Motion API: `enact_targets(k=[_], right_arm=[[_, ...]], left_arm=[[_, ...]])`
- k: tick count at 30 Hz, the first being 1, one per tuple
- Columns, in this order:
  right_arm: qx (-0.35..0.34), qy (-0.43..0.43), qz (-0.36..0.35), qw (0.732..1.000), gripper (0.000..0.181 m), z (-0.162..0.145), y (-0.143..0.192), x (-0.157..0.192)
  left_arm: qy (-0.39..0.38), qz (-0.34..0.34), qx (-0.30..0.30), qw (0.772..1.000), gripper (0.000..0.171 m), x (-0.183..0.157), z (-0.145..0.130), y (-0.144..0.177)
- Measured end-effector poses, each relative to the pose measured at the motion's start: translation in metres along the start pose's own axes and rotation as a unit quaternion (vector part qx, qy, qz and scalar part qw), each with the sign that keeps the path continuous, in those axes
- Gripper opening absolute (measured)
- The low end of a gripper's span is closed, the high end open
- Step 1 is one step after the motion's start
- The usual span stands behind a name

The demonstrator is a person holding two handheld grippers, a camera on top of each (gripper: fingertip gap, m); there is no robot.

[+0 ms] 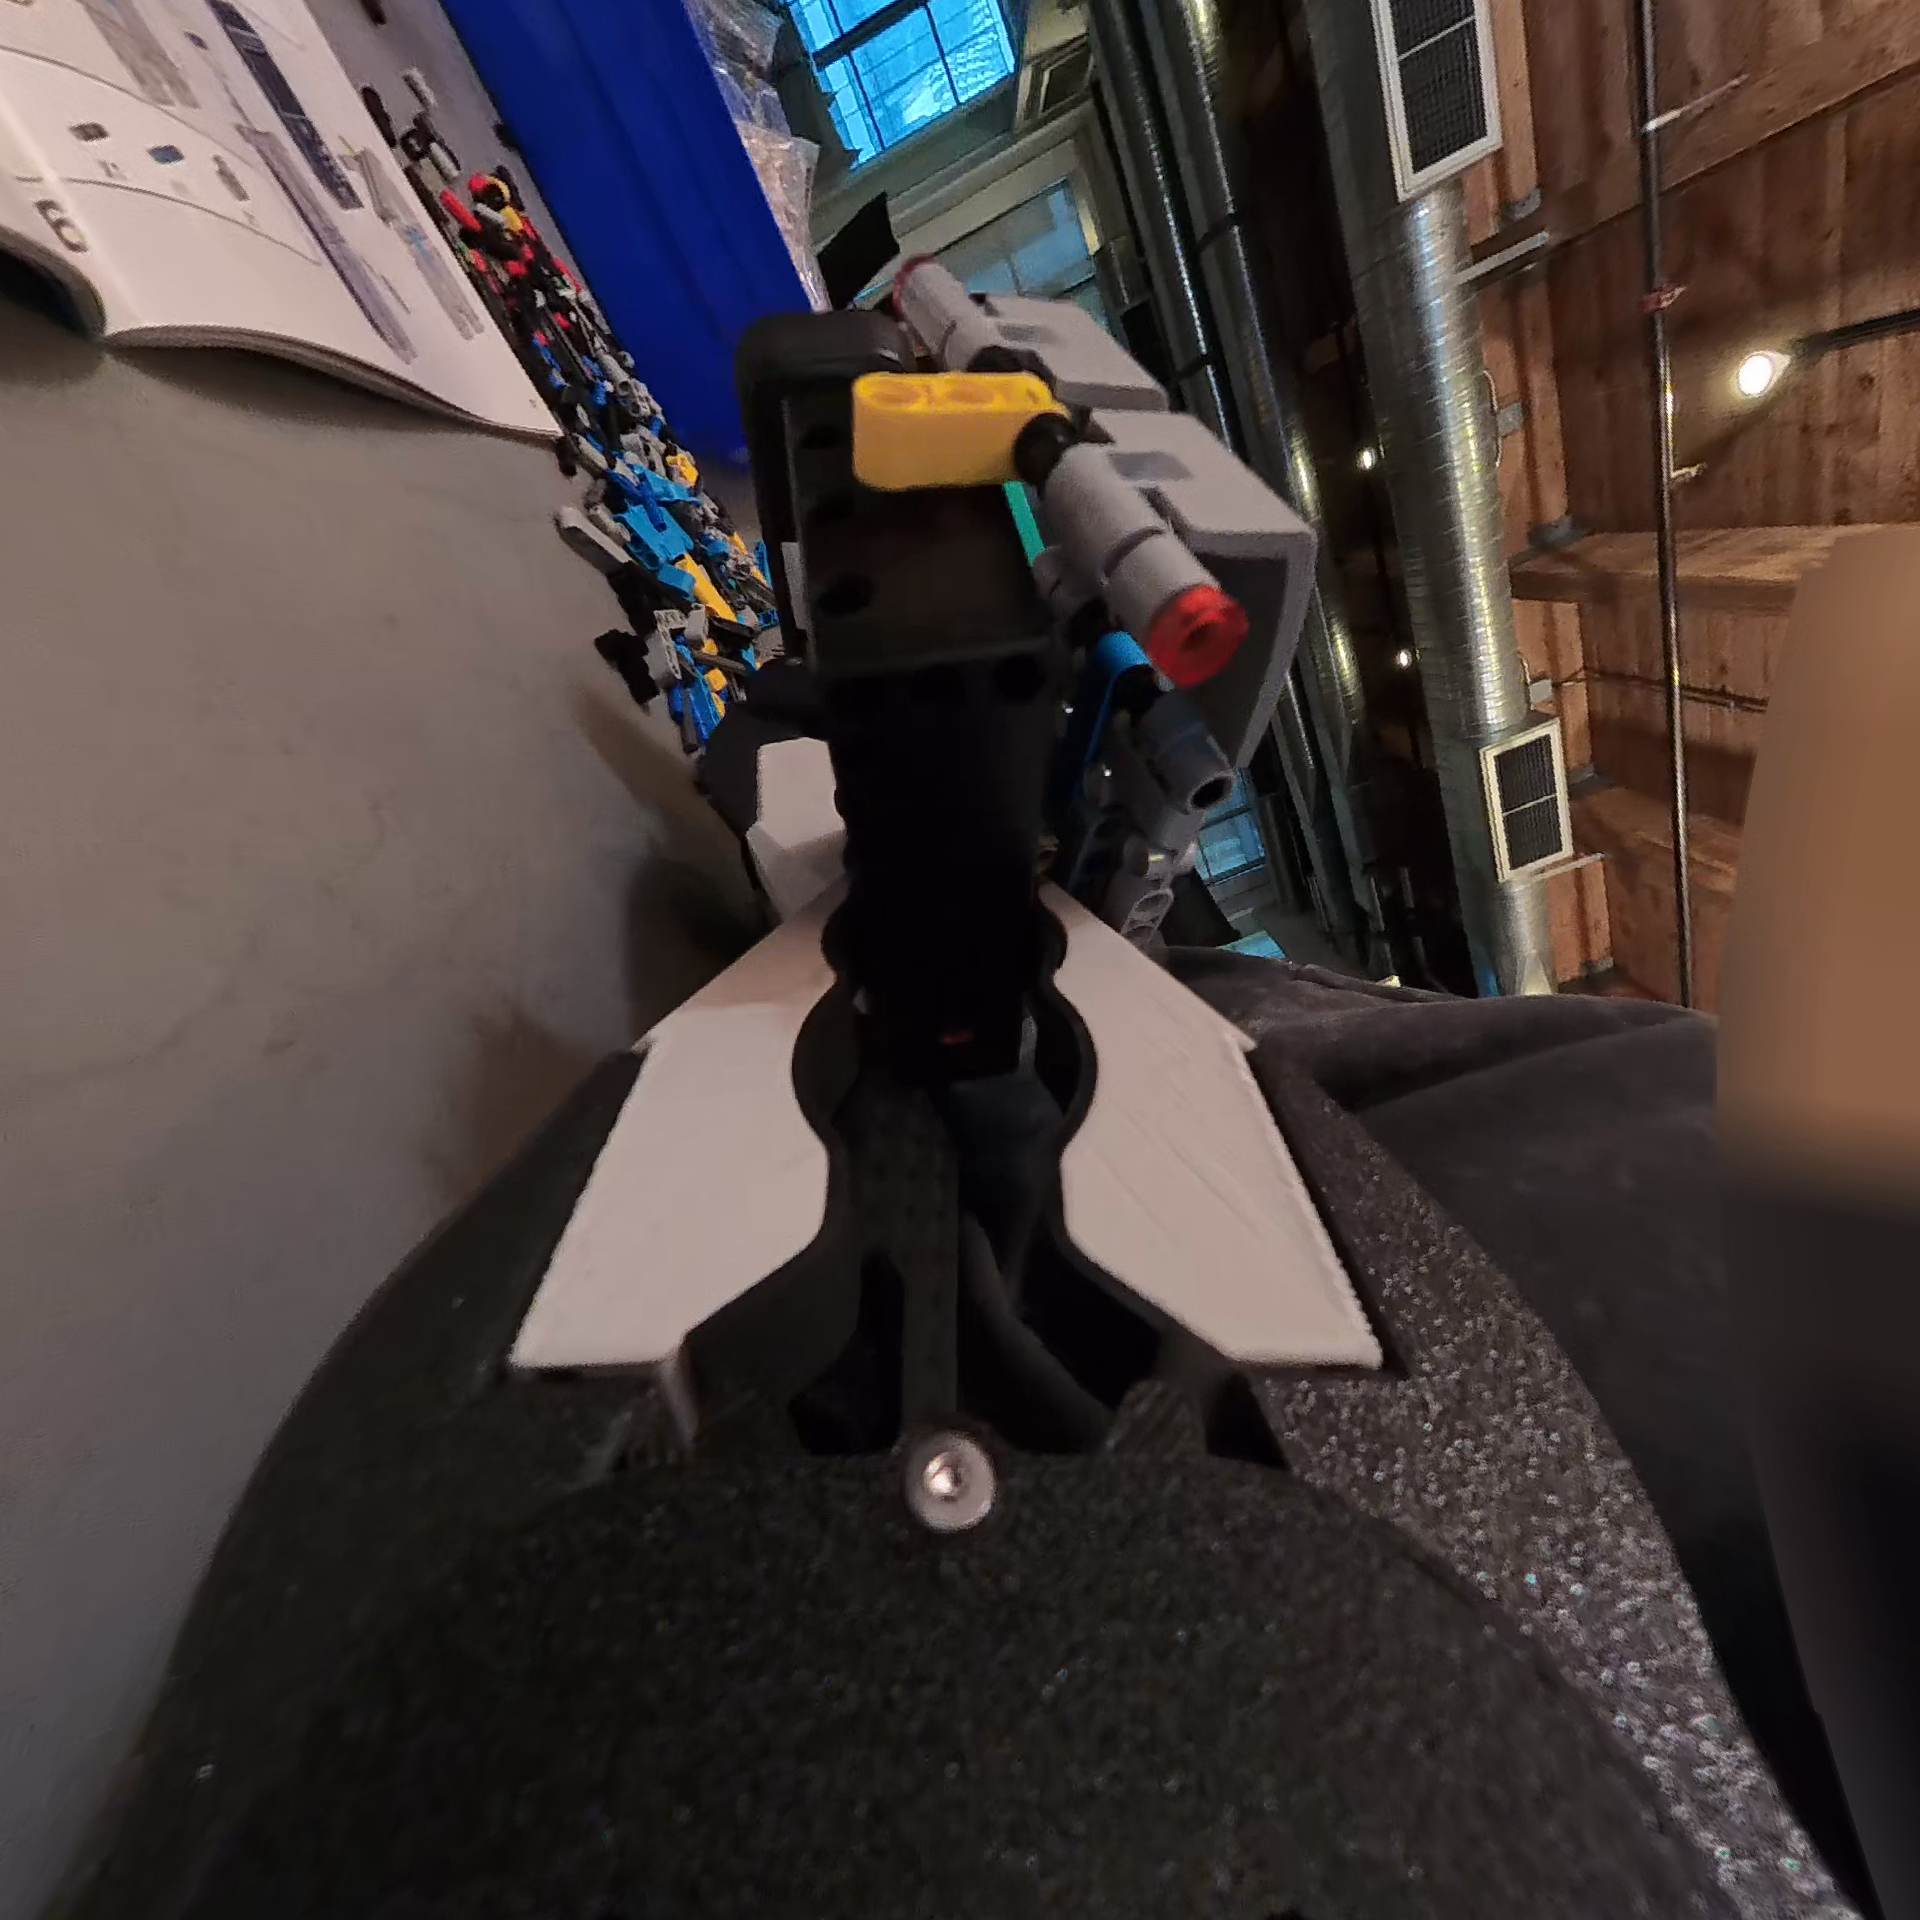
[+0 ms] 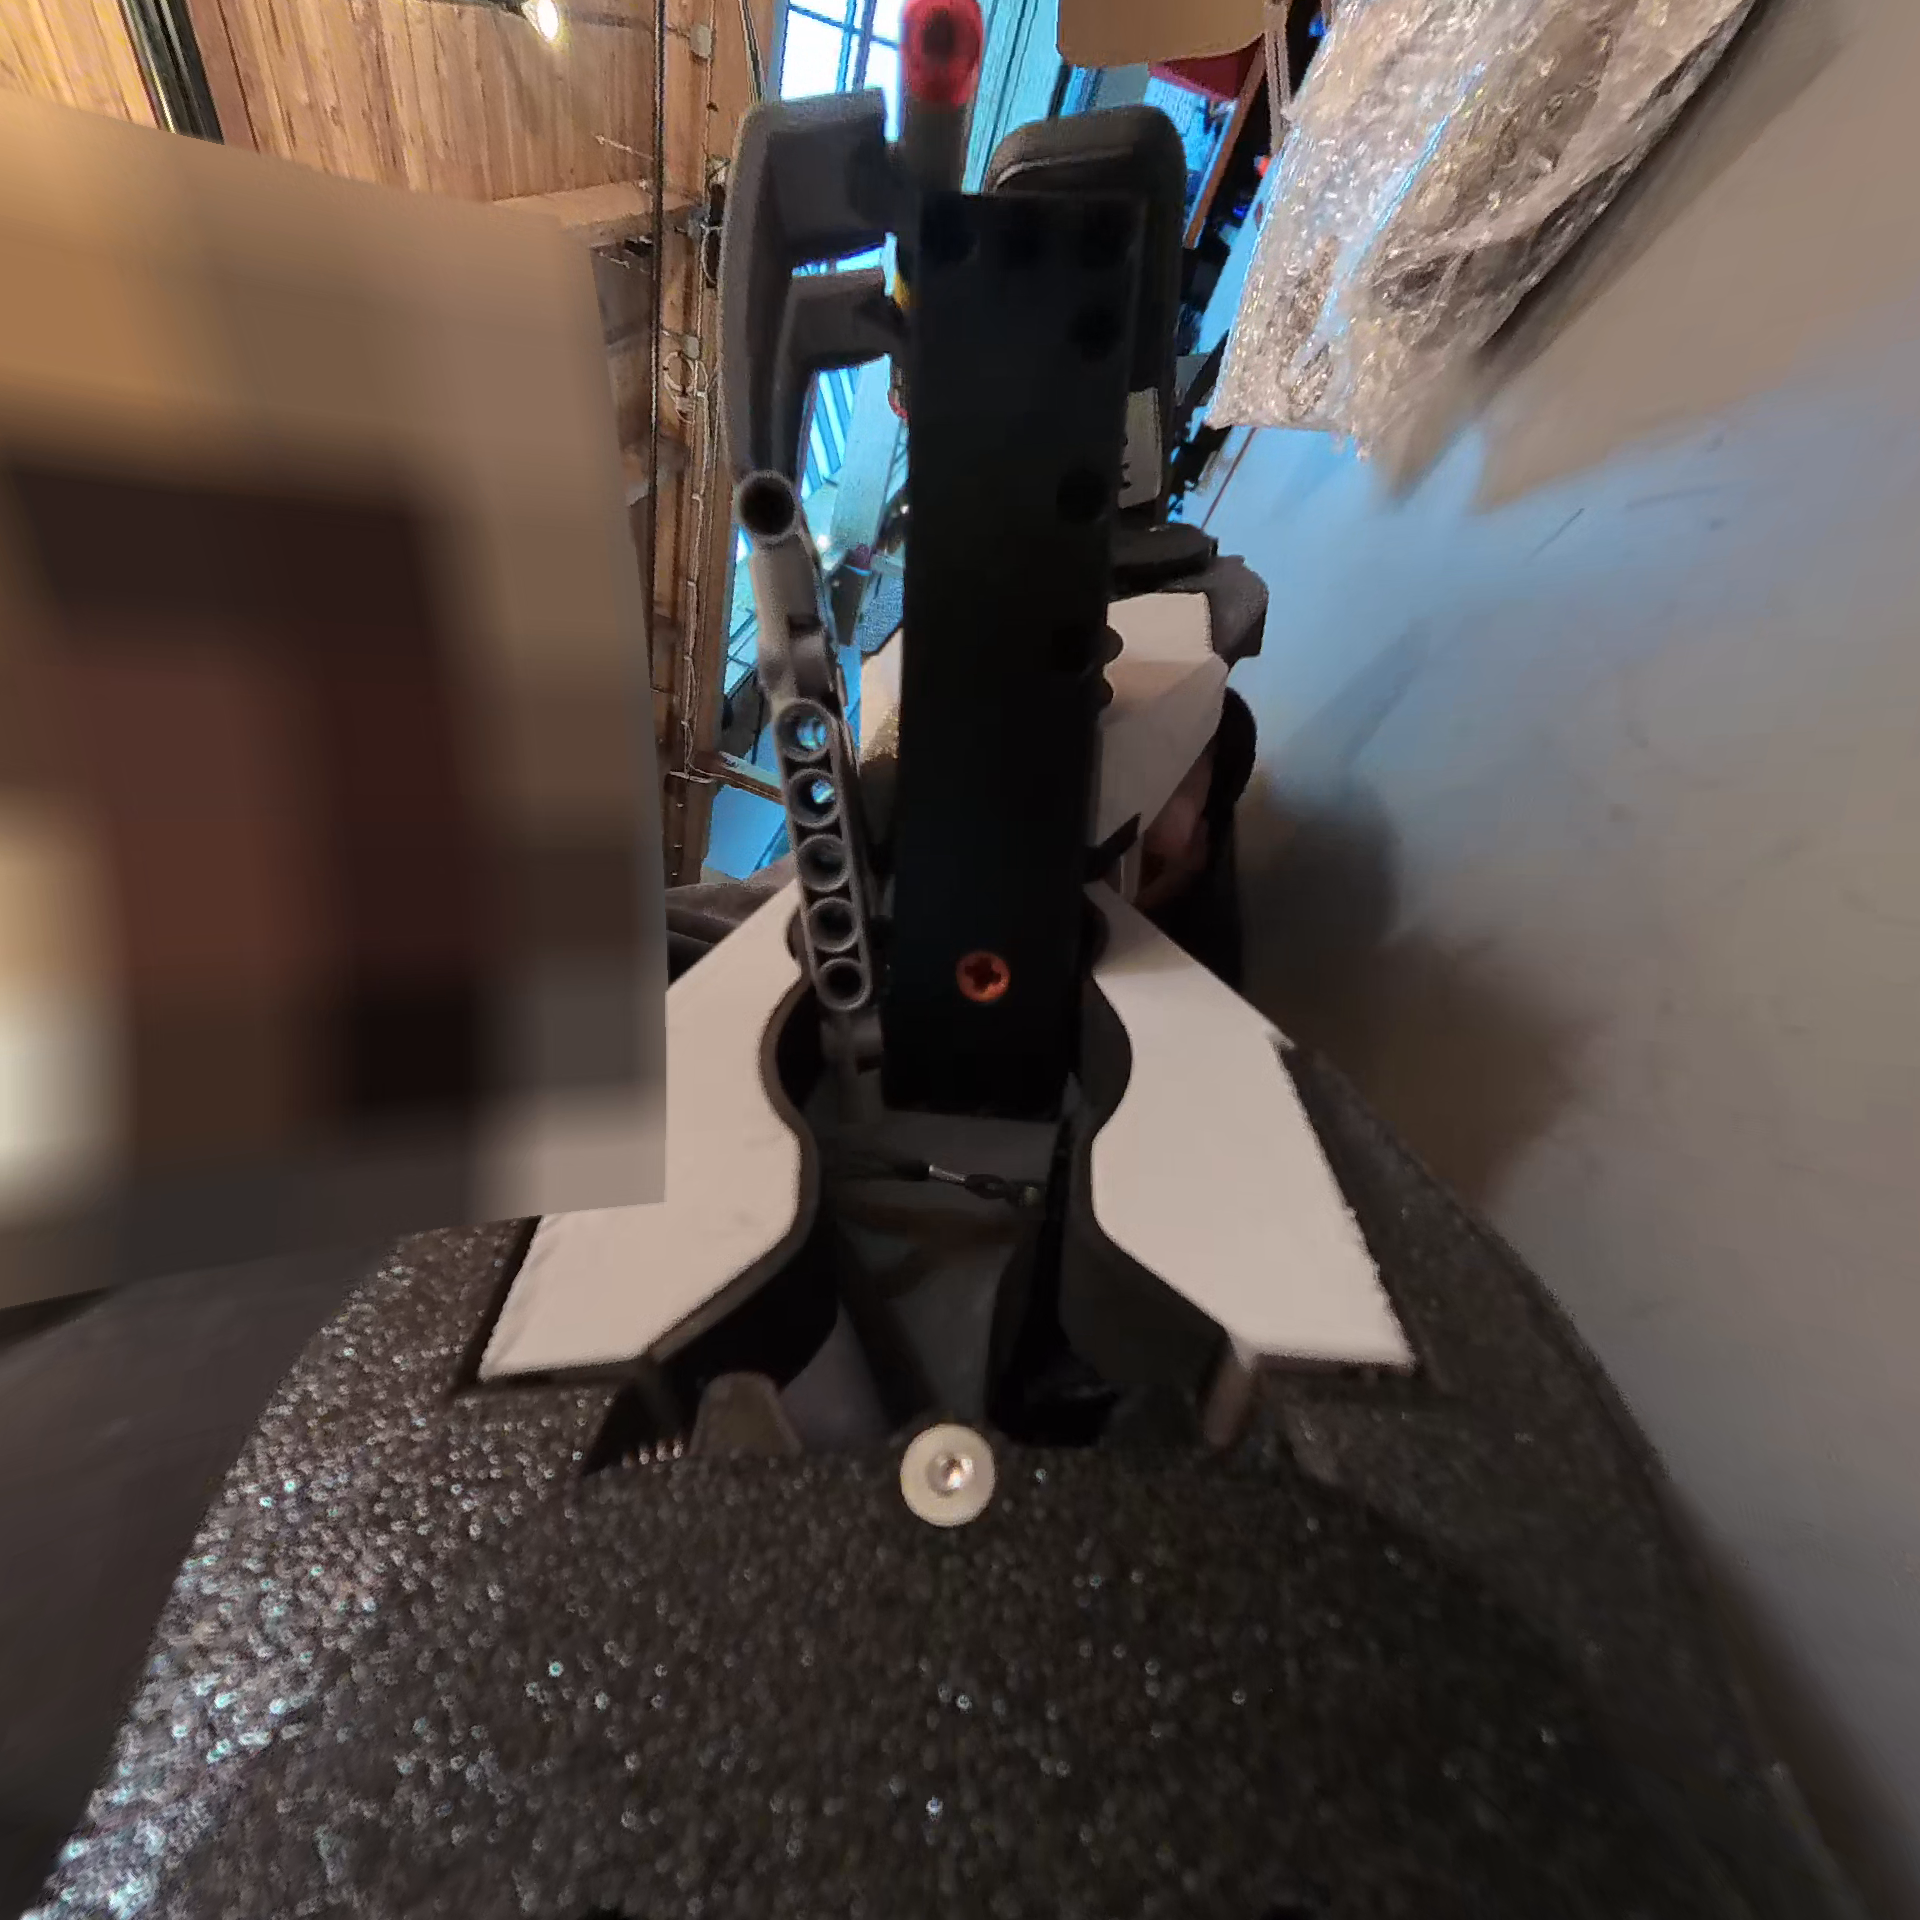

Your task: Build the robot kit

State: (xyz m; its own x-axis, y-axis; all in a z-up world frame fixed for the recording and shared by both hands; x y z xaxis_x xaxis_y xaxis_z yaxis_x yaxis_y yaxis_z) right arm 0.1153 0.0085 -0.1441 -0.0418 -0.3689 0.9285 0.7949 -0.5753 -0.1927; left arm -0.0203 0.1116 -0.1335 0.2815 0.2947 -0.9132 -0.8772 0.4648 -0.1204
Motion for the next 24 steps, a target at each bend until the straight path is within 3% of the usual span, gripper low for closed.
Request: enact_targets(k=[6,10,13,17,19,21,22,24], right_arm=[[-0.014,-0.016,0.015,1.0,0.043,-0.002,0.002,-0.001],[-0.019,-0.009,0.02,1.0,0.044,-0.006,0.004,-0.003],[-0.017,0.008,0.041,0.999,0.041,-0.006,0.002,0.003],[-0.025,0.037,0.018,0.999,0.041,-0.005,0.001,0.004],[-0.03,0.053,0.01,0.998,0.041,-0.004,0.001,0.006],[-0.014,0.086,-0.031,0.996,0.041,-0.005,-0.001,0.004],[-0.011,0.104,-0.052,0.993,0.041,-0.006,-0.003,0.004],[-0.003,0.132,-0.072,0.989,0.041,-0.007,-0.006,0.006]], left_arm=[[-0.008,-0.004,-0.012,1.0,0.029,0.001,-0.001,-0.002],[-0.151,0.075,-0.014,0.986,0.034,-0.013,0.006,0.004],[-0.129,0.039,-0.013,0.991,0.034,-0.019,0.01,0.01],[-0.084,0.002,-0.063,0.994,0.042,-0.015,0.017,0.024],[-0.06,-0.06,-0.073,0.994,0.078,-0.019,0.015,0.023],[-0.076,-0.045,-0.064,0.994,0.085,-0.019,0.01,0.016],[-0.095,-0.025,-0.057,0.994,0.085,-0.019,0.009,0.011],[-0.119,0.005,-0.048,0.992,0.069,-0.017,0.007,0.006]])
Point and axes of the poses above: each gripper's, where its closed fingertips meet, y back along the fingers, z out of its top, x = y × z across the jaws, the point moved 10 cm from there along y, back along the fingers, and after that the axes turned 10 degrees about -x, right-handed, at the moved point
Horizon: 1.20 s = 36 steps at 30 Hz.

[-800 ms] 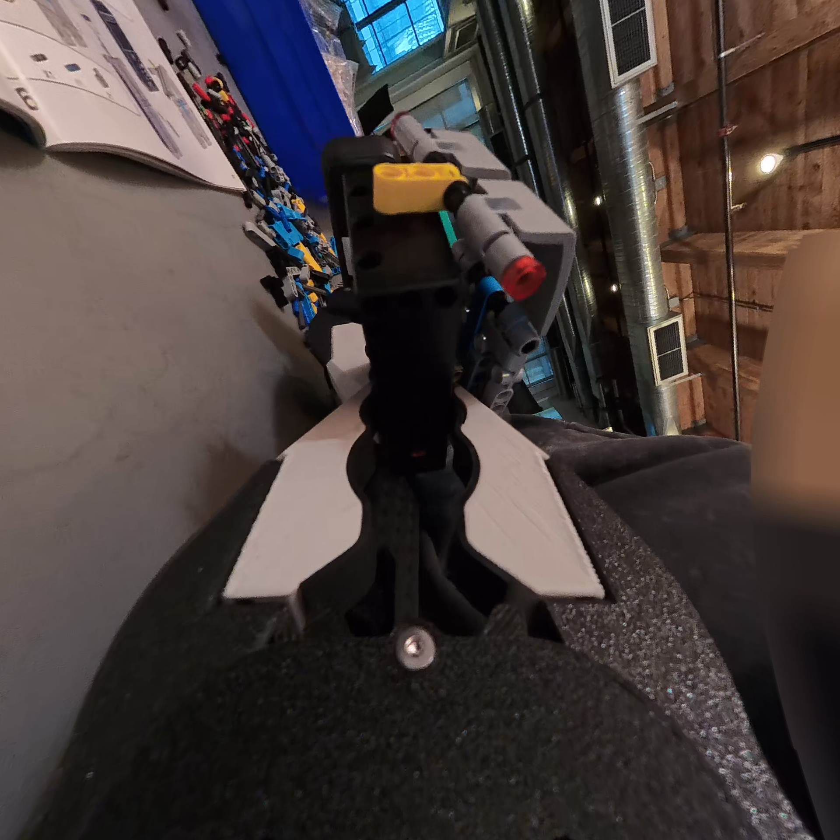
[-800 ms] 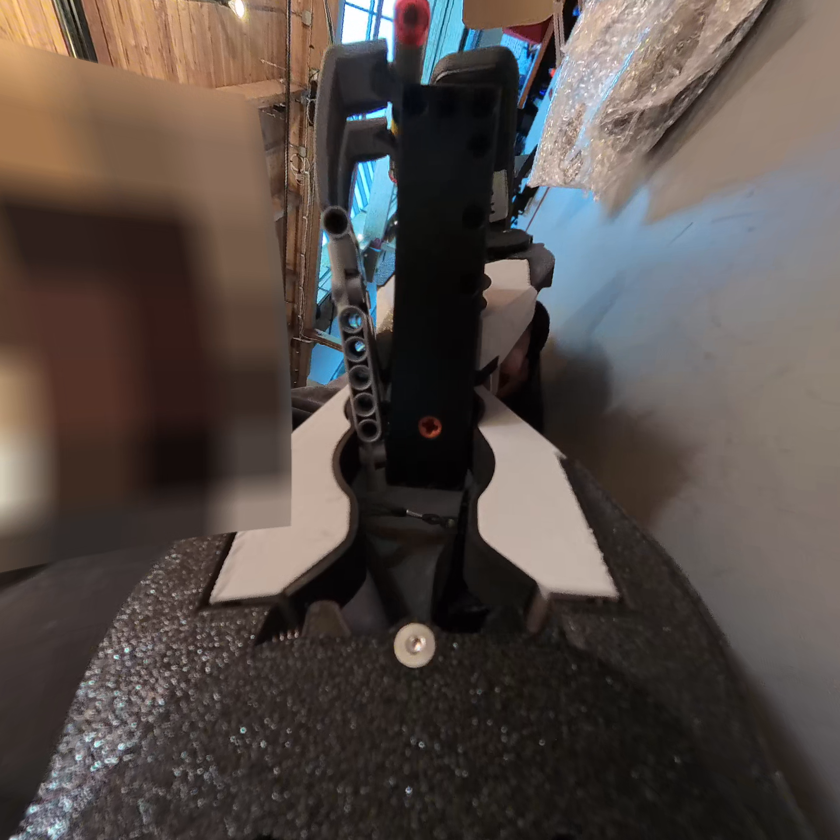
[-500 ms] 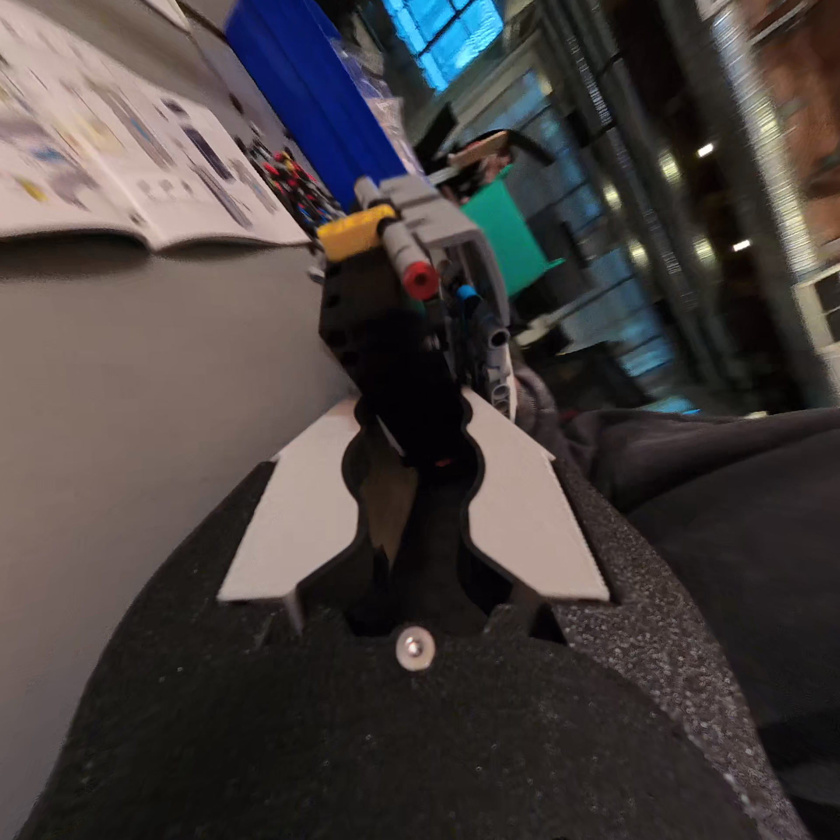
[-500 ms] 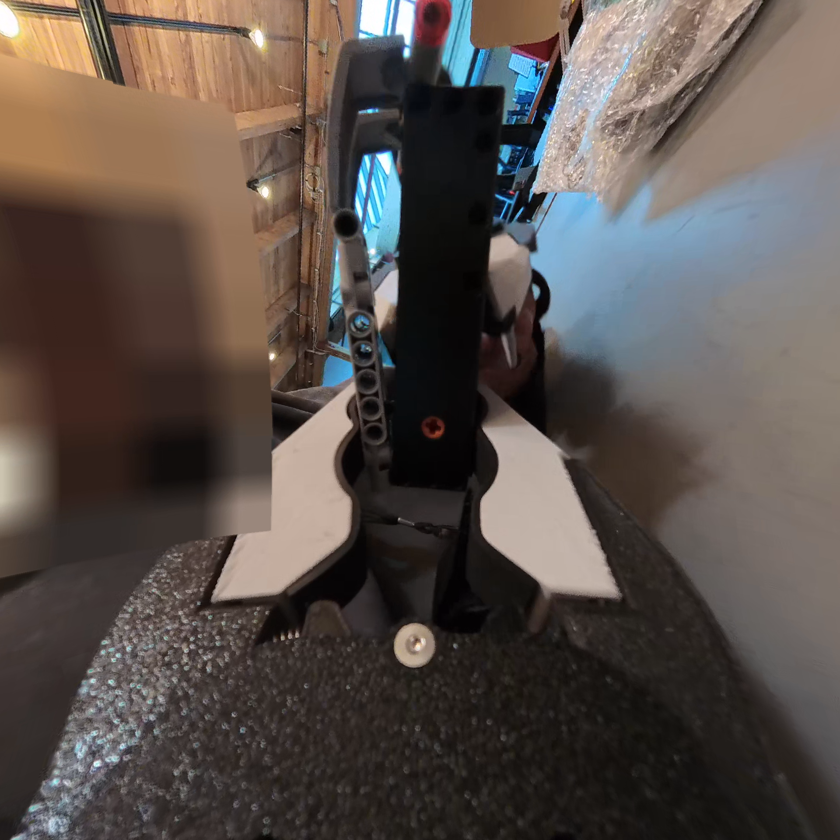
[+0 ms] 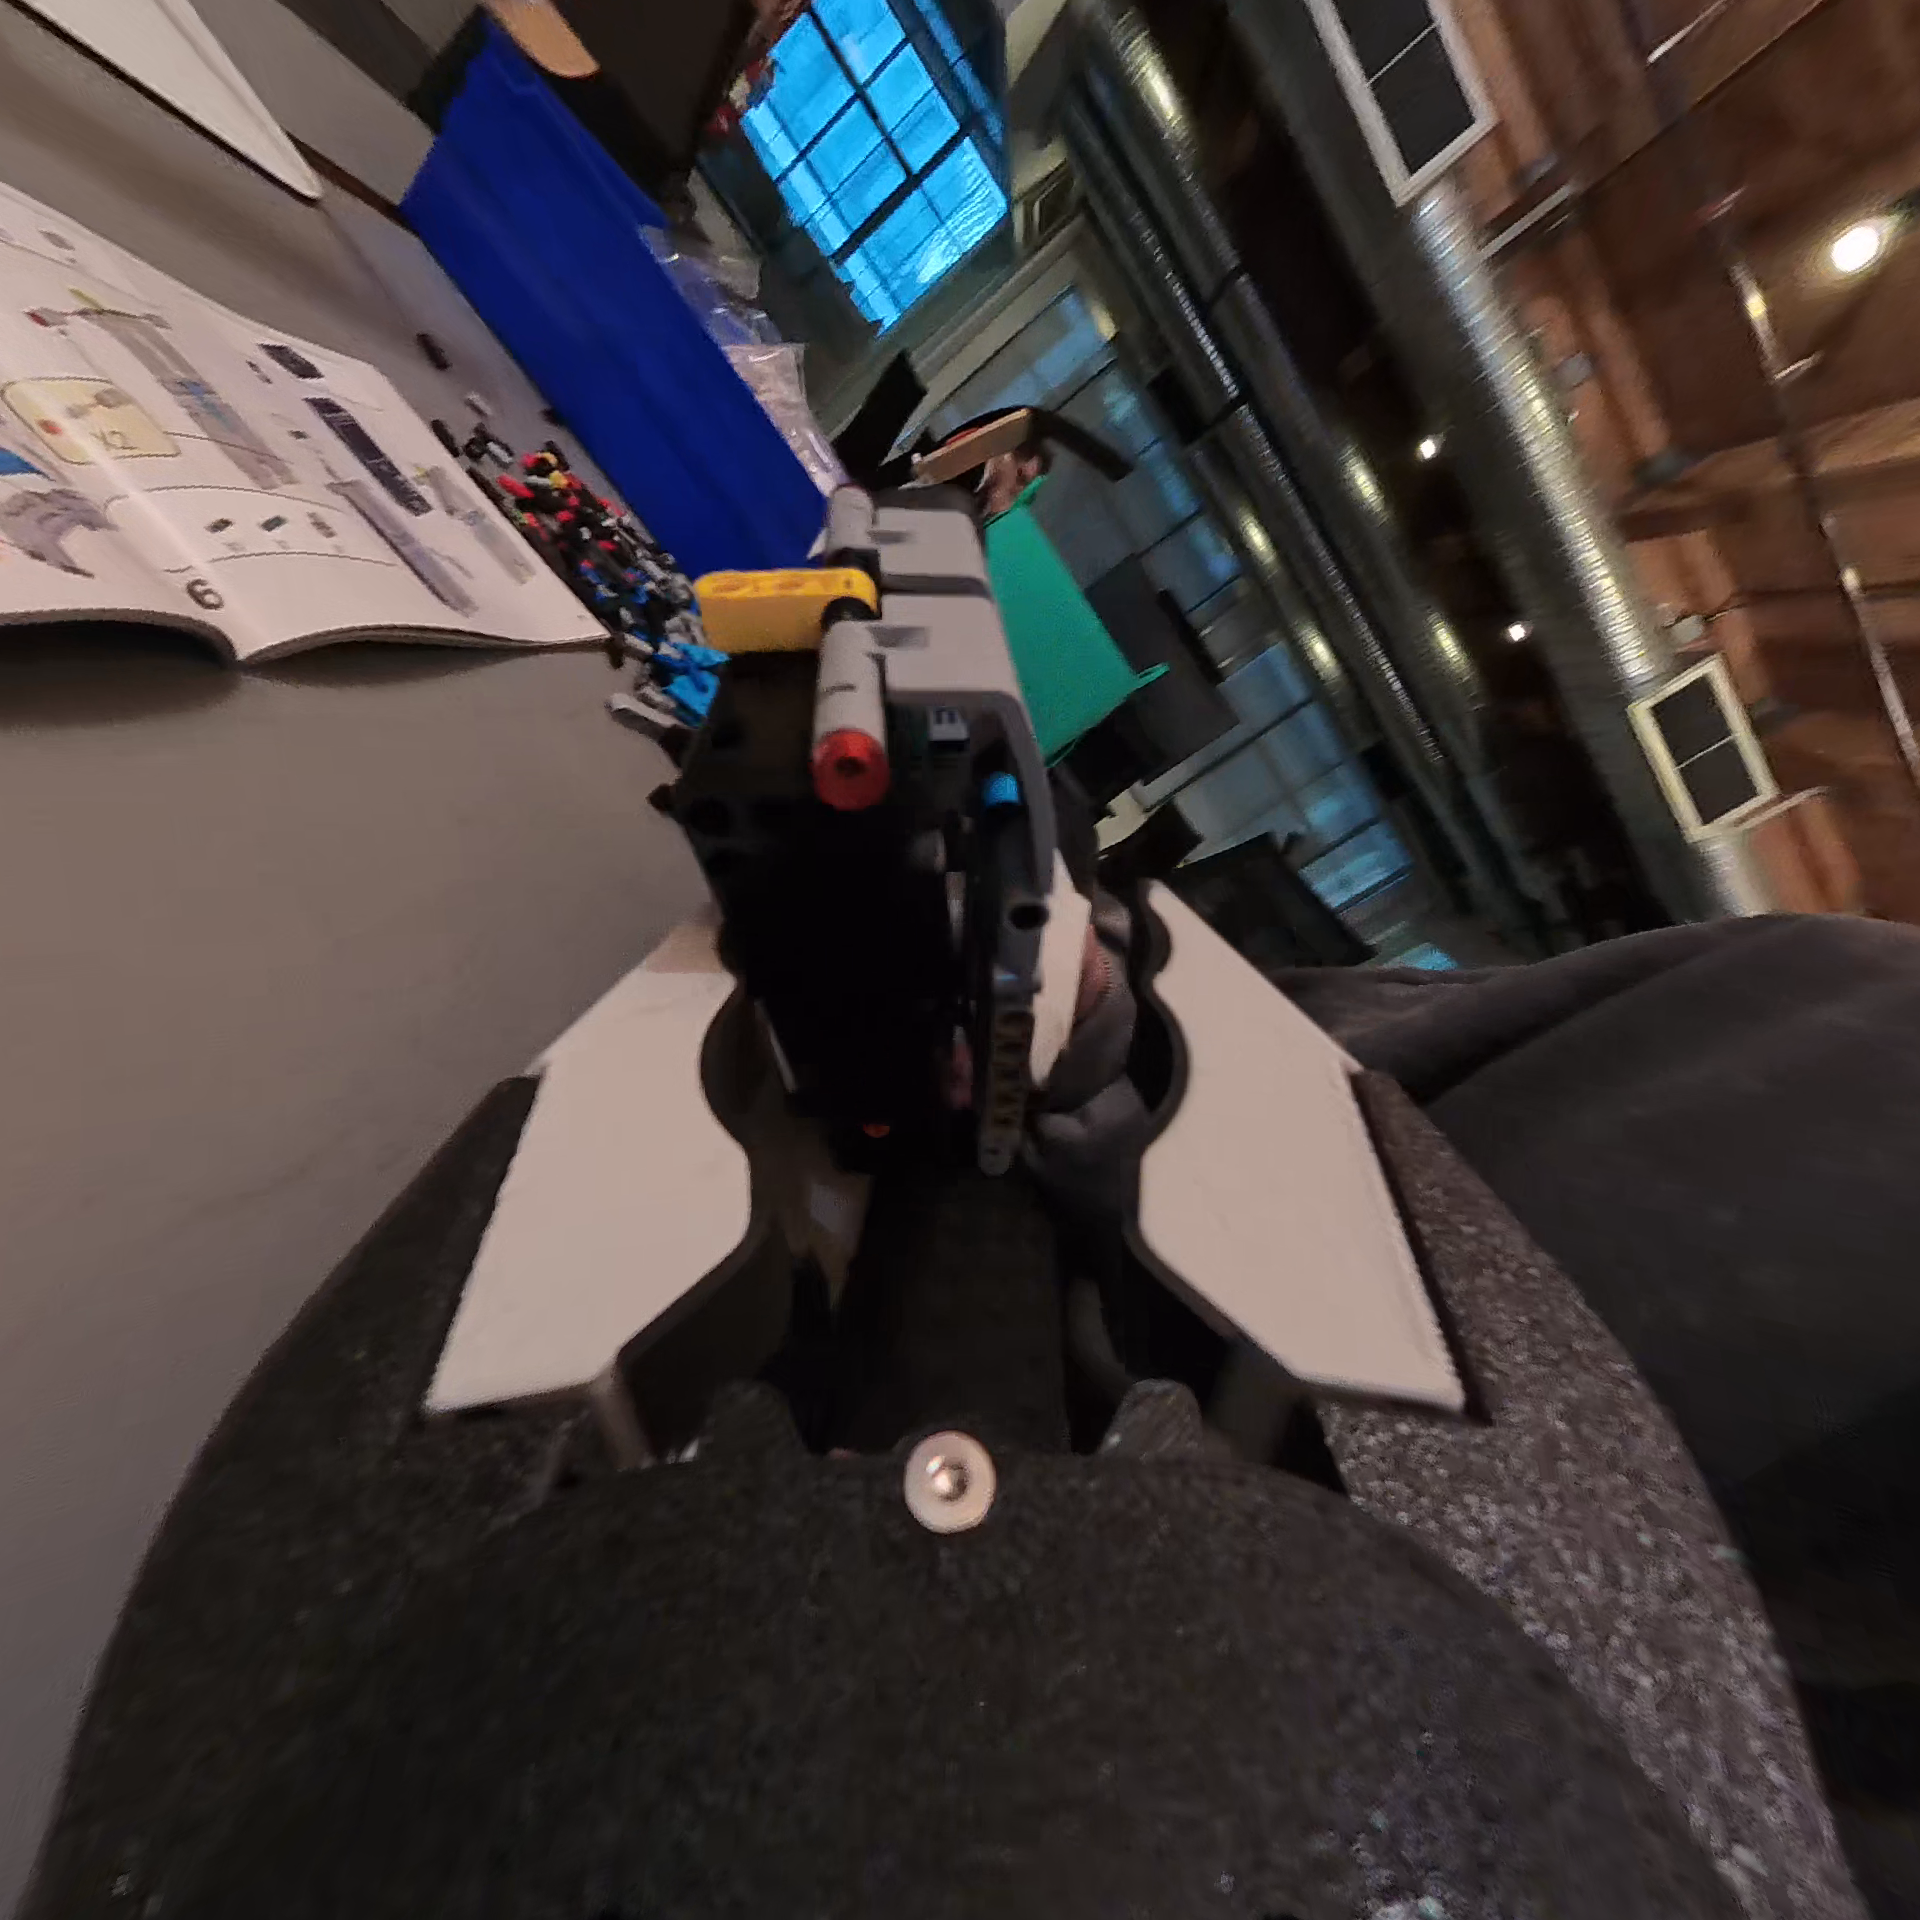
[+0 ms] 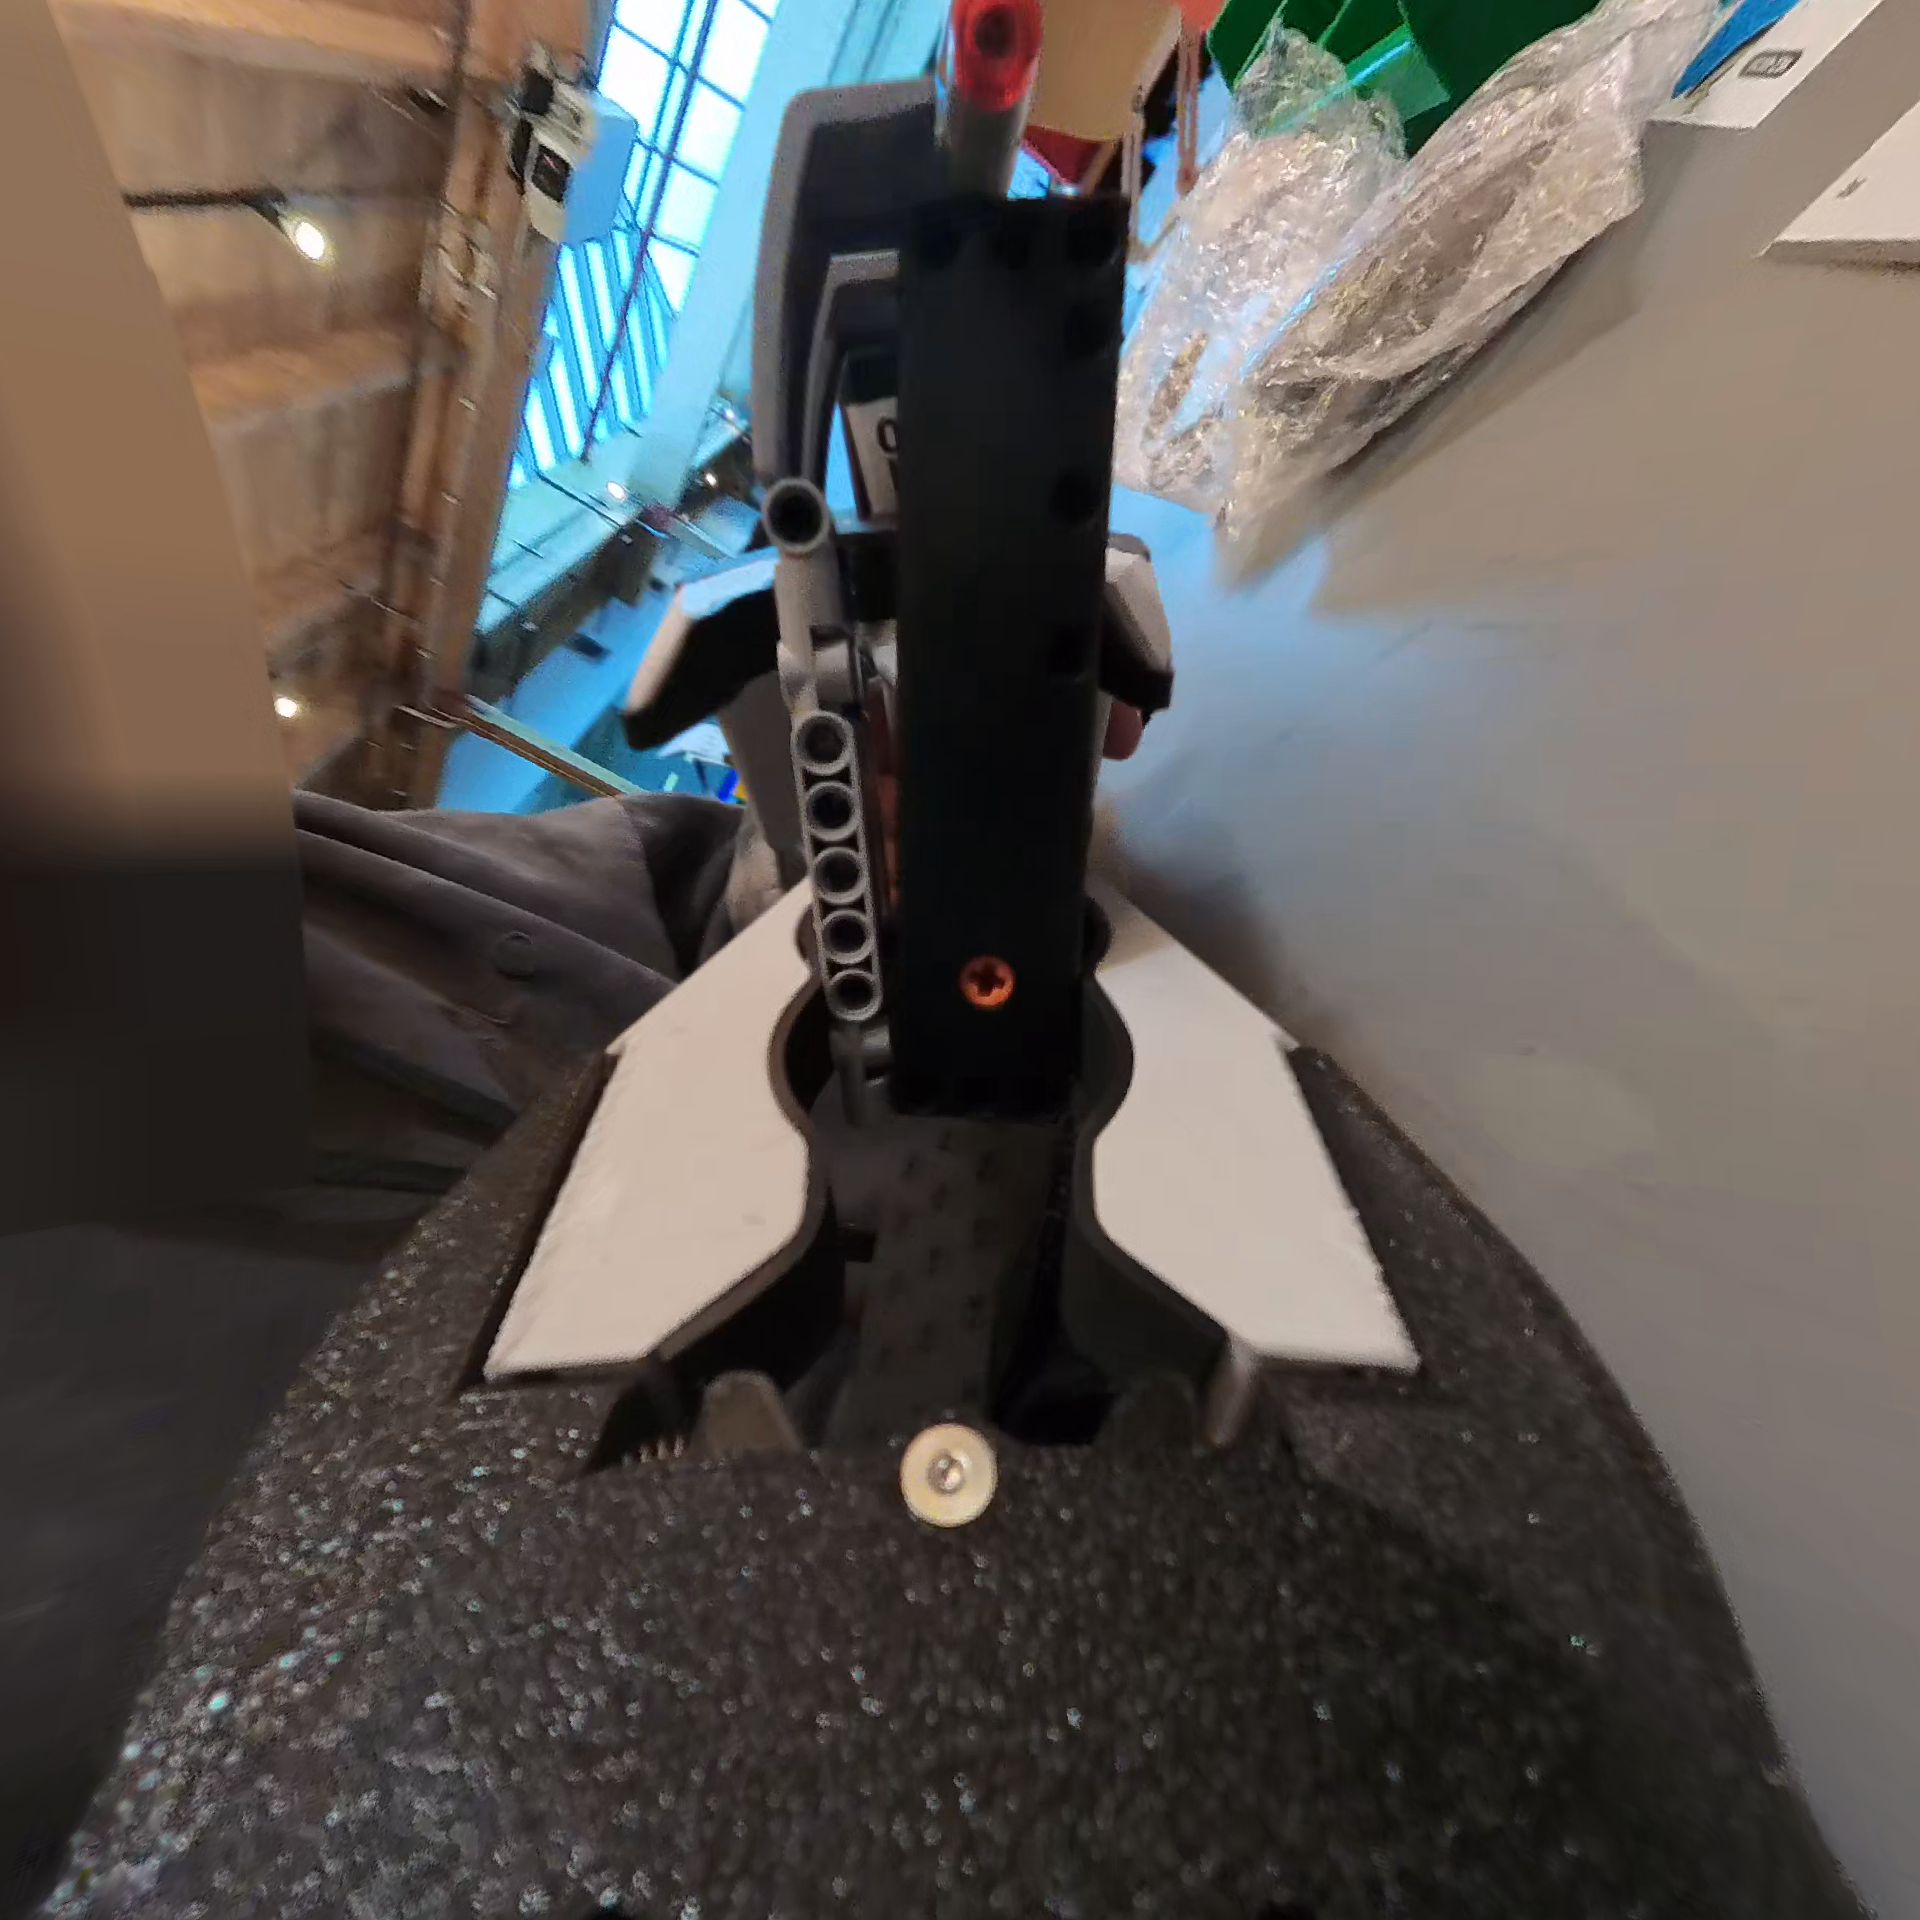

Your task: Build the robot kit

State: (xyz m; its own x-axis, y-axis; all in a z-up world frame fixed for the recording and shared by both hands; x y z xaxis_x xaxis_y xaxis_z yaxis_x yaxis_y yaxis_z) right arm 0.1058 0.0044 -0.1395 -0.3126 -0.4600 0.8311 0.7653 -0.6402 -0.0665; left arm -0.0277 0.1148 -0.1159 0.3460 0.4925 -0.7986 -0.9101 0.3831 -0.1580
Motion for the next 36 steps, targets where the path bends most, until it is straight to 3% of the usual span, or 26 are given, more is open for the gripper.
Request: enact_targets(k=[2,5,11,24,28,32,34,36], right_arm=[[0.009,0.018,-0.014,1.0,0.041,-0.001,-0.003,0.002],[0.026,0.0,-0.021,0.999,0.039,-0.004,-0.005,0.002],[0.026,-0.034,-0.011,0.999,0.039,-0.004,-0.003,0.0],[-0.027,-0.002,-0.015,1.0,0.039,0.004,0.005,0.004],[-0.054,0.047,-0.083,0.994,0.045,0.009,0.009,0.006],[-0.038,0.213,-0.197,0.956,0.07,0.01,0.007,0.02],[-0.024,0.294,-0.263,0.919,0.08,0.006,-0.001,0.028],[-0.026,0.353,-0.303,0.885,0.079,0.0,-0.011,0.038]], left_arm=[[-0.007,0.019,-0.002,1.0,0.048,0.005,0.0,0.0],[0.004,0.013,0.005,1.0,0.035,0.009,-0.001,0.001],[0.027,-0.003,0.006,1.0,0.034,0.014,-0.002,0.0],[0.011,-0.025,-0.016,1.0,0.037,0.01,0.001,0.001],[0.023,0.002,-0.042,0.999,0.034,0.015,-0.001,0.001],[0.019,0.046,-0.061,0.997,0.034,0.02,-0.002,0.002],[0.021,0.056,-0.079,0.995,0.035,0.021,-0.002,0.002],[0.025,0.064,-0.085,0.994,0.034,0.021,-0.004,0.002]])
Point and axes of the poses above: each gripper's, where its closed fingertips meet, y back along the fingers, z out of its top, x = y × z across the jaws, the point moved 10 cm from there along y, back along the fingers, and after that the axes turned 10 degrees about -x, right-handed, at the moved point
